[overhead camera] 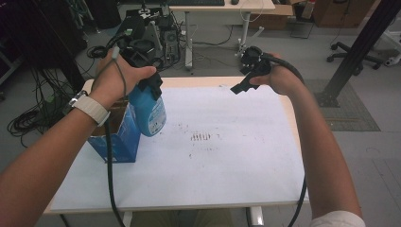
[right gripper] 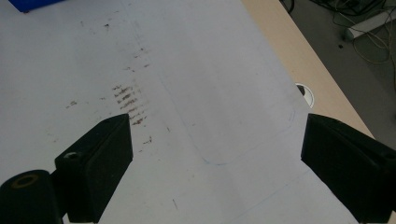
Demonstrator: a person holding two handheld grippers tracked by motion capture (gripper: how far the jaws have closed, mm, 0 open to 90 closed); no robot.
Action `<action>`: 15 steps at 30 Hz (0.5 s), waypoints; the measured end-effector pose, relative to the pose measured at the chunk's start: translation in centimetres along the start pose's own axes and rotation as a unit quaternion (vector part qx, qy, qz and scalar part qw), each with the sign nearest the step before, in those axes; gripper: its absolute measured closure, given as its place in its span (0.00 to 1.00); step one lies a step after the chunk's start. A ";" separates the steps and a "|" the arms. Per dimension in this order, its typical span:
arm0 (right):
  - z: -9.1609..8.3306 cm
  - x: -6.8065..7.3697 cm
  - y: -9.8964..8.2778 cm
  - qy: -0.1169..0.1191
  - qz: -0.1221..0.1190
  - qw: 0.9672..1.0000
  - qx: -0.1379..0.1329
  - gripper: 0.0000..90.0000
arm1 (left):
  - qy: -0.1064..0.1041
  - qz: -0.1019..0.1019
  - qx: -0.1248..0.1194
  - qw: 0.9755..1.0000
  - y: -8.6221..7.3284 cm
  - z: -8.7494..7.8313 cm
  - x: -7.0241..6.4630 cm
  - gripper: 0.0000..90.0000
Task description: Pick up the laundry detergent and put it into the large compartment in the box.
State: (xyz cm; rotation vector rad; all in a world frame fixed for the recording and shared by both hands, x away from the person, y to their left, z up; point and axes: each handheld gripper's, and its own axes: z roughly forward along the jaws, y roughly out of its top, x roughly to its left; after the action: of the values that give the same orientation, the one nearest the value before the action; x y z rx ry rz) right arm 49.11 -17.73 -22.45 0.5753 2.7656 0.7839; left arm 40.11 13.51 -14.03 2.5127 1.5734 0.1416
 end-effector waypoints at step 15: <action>-0.1 0.0 0.0 -0.001 0.000 1.000 -0.002 0.10 | -0.003 -0.028 -0.011 1.000 0.1 -2.4 1.6 0.41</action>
State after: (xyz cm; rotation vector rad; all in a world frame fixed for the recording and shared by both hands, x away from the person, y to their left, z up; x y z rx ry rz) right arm 49.06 -17.74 -22.38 0.5743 2.7614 0.7883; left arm 40.49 15.10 -11.62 2.4481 1.6278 0.1432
